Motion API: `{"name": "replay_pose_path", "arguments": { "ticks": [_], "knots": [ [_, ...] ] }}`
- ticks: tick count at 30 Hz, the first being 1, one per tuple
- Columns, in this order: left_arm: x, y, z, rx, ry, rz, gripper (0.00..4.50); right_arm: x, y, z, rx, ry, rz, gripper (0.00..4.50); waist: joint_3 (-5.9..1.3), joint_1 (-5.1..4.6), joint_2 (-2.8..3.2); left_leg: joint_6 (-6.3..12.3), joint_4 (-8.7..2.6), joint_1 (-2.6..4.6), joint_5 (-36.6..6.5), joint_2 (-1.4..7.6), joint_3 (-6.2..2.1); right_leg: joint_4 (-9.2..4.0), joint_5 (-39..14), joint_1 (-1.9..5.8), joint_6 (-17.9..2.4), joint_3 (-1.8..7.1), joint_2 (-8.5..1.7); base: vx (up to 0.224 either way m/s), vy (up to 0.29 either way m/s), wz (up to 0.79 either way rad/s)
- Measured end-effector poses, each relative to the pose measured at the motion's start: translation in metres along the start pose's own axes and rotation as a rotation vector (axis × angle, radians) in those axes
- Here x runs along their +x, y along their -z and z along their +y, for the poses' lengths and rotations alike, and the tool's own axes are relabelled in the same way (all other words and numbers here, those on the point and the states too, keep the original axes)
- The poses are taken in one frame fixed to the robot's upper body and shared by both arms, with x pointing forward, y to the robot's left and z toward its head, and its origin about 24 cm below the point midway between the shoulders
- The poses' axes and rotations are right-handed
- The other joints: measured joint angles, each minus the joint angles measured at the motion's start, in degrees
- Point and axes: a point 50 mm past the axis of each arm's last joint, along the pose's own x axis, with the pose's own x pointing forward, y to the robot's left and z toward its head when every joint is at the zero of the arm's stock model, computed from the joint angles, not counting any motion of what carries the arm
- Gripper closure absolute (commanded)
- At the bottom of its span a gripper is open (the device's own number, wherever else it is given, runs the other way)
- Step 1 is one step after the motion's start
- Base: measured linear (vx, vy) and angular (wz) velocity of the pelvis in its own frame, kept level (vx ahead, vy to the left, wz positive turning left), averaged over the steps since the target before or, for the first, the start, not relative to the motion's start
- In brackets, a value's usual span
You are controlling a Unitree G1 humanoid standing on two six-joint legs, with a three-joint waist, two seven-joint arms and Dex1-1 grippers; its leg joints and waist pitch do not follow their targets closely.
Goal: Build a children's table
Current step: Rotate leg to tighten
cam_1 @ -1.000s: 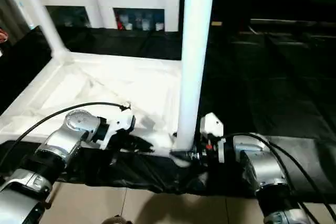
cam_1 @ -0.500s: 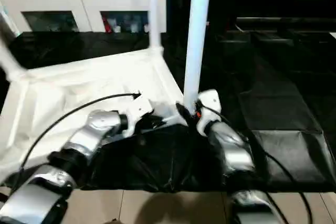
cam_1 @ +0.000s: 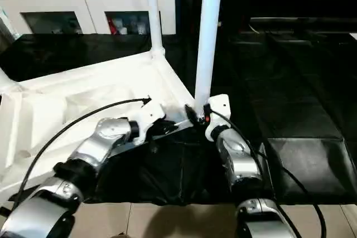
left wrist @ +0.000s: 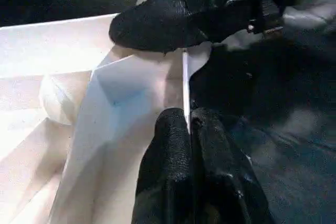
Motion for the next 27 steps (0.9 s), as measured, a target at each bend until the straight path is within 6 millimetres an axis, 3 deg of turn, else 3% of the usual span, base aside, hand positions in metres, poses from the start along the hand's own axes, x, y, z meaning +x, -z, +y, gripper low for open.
{"name": "replay_pose_path", "arguments": {
  "ticks": [15,20,27],
  "knots": [
    [-0.038,0.012,-0.003,0.076,0.349,0.016,4.5,-0.056,-0.003,-0.003,-0.109,-0.694,0.116,0.88,0.13,1.79,-0.2,0.06,0.22,-0.25,-0.03,0.02,-0.02,-0.01,0.02,-0.06,-0.03,-0.02,-0.01,0.0,0.0,0.0],
    [-0.043,0.014,-0.006,0.075,0.432,0.023,4.5,-0.059,-0.01,0.006,-0.115,-0.851,0.133,1.33,0.18,2.24,-0.3,0.07,0.25,-0.25,-0.04,0.03,-0.04,-0.01,0.02,-0.07,-0.03,-0.04,-0.02,0.0,0.0,0.0],
    [-0.045,0.014,-0.007,0.07,0.486,0.028,4.5,-0.063,-0.011,0.008,-0.113,-0.913,0.165,1.89,0.23,2.87,-0.38,0.07,0.29,-0.22,-0.04,0.04,-0.04,0.03,0.02,-0.08,-0.03,-0.04,-0.02,0.0,0.0,0.0]
  ]
}}
